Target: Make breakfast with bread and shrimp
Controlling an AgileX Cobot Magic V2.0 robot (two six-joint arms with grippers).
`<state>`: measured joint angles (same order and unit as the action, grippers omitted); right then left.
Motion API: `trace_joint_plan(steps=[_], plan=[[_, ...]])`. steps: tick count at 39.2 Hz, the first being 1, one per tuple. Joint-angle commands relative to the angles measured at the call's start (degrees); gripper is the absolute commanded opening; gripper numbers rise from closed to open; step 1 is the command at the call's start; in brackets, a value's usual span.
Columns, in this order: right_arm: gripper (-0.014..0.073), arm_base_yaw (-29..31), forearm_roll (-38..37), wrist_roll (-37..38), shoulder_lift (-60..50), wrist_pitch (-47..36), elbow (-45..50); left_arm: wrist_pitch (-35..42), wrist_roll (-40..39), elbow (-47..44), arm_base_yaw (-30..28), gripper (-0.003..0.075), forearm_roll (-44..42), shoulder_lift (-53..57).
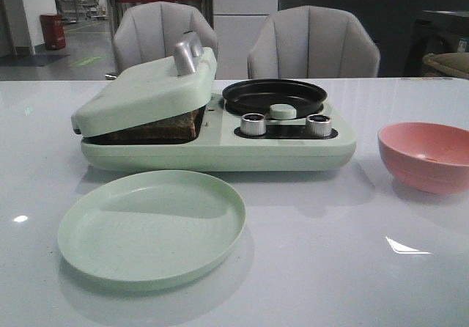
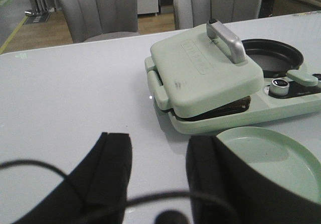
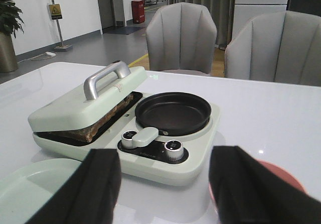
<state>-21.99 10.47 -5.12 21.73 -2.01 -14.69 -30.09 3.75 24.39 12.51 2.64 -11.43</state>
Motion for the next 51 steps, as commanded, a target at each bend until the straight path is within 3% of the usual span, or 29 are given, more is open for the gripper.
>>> trace_joint_plan(steps=[1,9,16,51], plan=[[0.0495,0.4,-0.2,-0.2,0.3,-4.4,-1.7,5.1,-0.7,-1.5,-0.2,0.0333,0.8,4.9],[0.0495,0.4,-0.2,-0.2,0.3,-4.4,-1.7,6.8,-0.7,-5.1,-0.2,0.0324,2.1,11.5],[0.0495,0.4,-0.2,-0.2,0.3,-4.4,-1.7,6.8,-0.7,-5.2,-0.2,0.0104,3.0,11.7],[0.0495,0.4,-0.2,-0.2,0.3,-7.2,-1.7,7.1,-0.7,-5.2,-0.2,0.0114,3.0,11.7]])
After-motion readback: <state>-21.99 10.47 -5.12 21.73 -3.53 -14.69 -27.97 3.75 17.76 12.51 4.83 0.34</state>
